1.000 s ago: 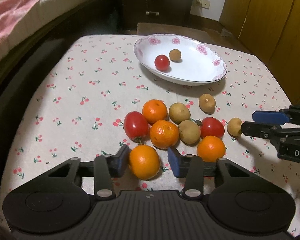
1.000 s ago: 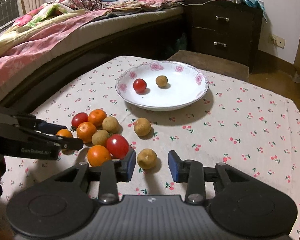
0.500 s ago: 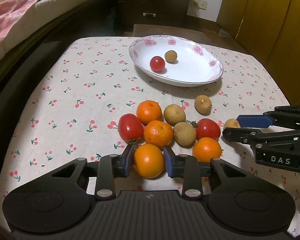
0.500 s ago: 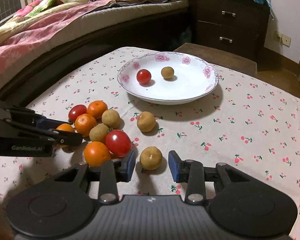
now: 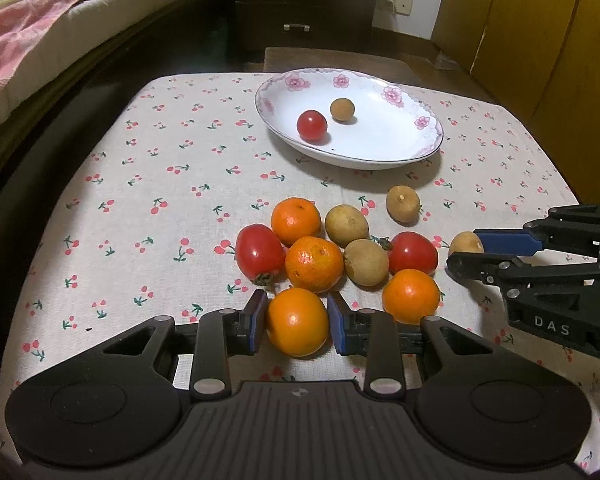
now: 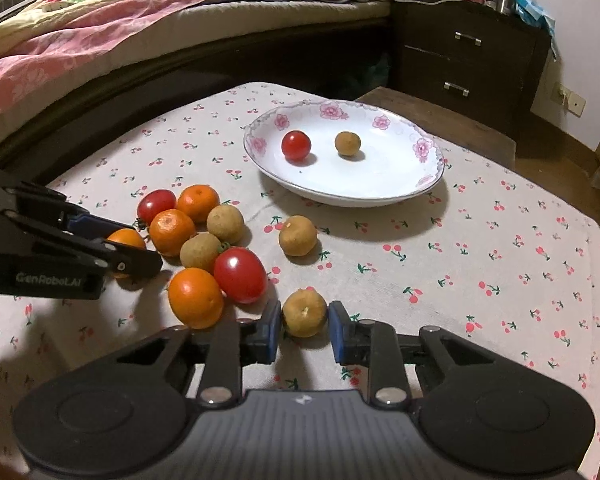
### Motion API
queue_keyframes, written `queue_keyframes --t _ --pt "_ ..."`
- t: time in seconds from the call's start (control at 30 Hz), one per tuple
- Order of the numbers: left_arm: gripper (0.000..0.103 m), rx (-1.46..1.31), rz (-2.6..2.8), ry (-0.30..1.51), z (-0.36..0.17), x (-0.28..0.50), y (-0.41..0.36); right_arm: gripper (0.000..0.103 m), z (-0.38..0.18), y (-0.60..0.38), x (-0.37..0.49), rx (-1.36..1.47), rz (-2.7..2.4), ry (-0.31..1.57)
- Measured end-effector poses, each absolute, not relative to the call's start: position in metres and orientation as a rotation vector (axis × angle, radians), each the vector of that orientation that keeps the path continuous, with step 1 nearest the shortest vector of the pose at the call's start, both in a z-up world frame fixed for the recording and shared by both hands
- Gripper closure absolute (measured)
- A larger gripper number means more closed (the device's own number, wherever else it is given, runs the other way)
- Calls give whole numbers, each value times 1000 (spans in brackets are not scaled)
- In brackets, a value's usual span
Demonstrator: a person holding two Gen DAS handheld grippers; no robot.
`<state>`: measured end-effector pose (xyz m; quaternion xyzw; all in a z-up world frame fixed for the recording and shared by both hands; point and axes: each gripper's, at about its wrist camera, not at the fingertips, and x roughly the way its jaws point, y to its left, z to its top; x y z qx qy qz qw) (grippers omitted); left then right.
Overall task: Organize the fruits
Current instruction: 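Carry both fruits to the white bowl and release them inside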
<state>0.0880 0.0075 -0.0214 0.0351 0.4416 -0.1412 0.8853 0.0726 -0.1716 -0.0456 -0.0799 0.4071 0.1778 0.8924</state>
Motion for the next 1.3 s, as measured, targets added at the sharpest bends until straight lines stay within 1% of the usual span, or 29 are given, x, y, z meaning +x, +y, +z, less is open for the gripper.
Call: queue_keyframes --t 0.37,0.7,1.1,1.3 --pt "63 19 -329 849 9 86 4 56 -21 -181 71 -94 359 791" --pt "63 22 -349 788 24 107 -12 56 -8 -184 82 -61 344 751" --pt "63 67 -368 716 43 154 -31 56 7 -191 117 -39 316 693" --pt "63 93 -371 718 39 178 -38 56 12 -195 145 -14 307 670"
